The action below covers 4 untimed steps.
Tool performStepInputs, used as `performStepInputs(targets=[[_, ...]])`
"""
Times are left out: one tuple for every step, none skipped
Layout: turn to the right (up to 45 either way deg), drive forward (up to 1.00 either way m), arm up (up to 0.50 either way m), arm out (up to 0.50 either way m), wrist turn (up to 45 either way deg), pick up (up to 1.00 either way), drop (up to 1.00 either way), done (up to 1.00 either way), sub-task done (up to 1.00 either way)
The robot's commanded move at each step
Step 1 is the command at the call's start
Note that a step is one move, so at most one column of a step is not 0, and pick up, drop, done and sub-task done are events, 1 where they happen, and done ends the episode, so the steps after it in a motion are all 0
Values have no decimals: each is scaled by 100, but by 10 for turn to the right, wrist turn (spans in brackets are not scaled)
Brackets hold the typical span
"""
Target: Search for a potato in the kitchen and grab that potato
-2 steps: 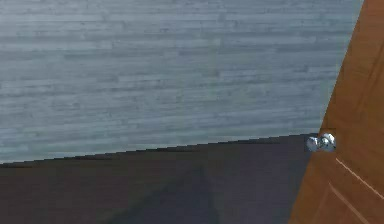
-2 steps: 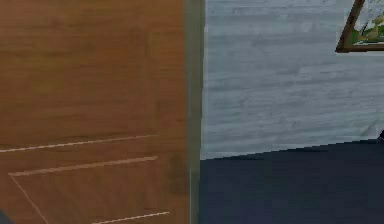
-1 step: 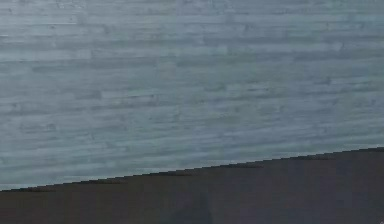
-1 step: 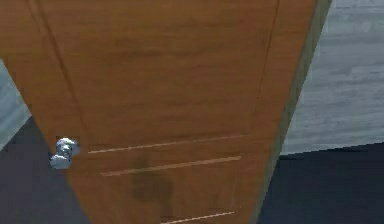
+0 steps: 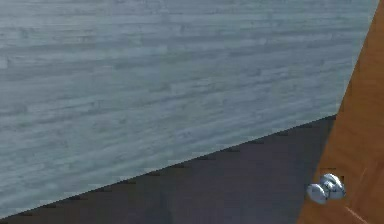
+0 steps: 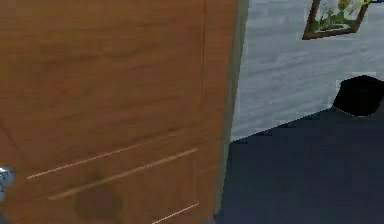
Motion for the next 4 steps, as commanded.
performStepInputs(targets=[[0, 85, 0, 0, 0, 0, 0, 0, 0], [450, 0, 0, 0, 0, 0, 0, 0, 0], [150, 0, 0, 0, 0, 0, 0, 0, 0], [0, 75, 0, 0, 0, 0, 0, 0, 0]])
